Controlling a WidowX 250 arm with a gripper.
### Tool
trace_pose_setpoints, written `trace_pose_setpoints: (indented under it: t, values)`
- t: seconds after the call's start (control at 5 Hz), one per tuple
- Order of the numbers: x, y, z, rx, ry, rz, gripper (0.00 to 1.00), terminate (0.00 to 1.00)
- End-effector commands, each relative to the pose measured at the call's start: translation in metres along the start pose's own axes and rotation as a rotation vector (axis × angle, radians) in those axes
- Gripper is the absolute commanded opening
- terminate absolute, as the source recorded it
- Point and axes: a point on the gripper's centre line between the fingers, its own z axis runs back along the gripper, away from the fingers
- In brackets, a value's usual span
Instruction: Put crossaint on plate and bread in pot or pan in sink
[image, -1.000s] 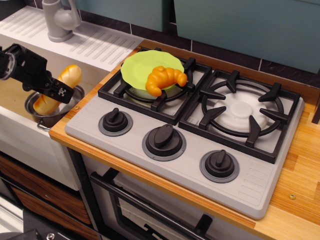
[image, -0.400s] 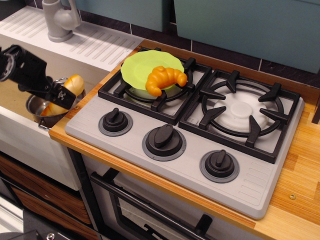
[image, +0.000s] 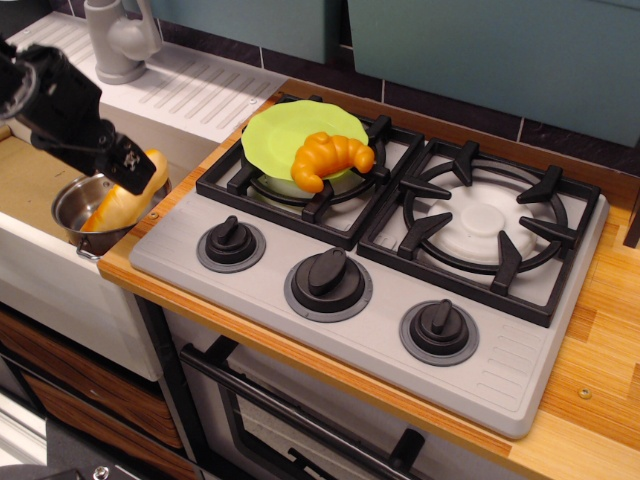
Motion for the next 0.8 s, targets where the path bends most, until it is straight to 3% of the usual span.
trace_pose_setpoints:
  t: [0.0,0.4,0.6]
  values:
    - [0.041,-0.016,0.058,0.113,0.073,0.022,1.00,0.00]
    - [0.059,-0.033,0.091,0.111,0.139,0.098,1.00,0.00]
    - [0.059,-0.033,0.091,0.111,0.139,0.098,1.00,1.00]
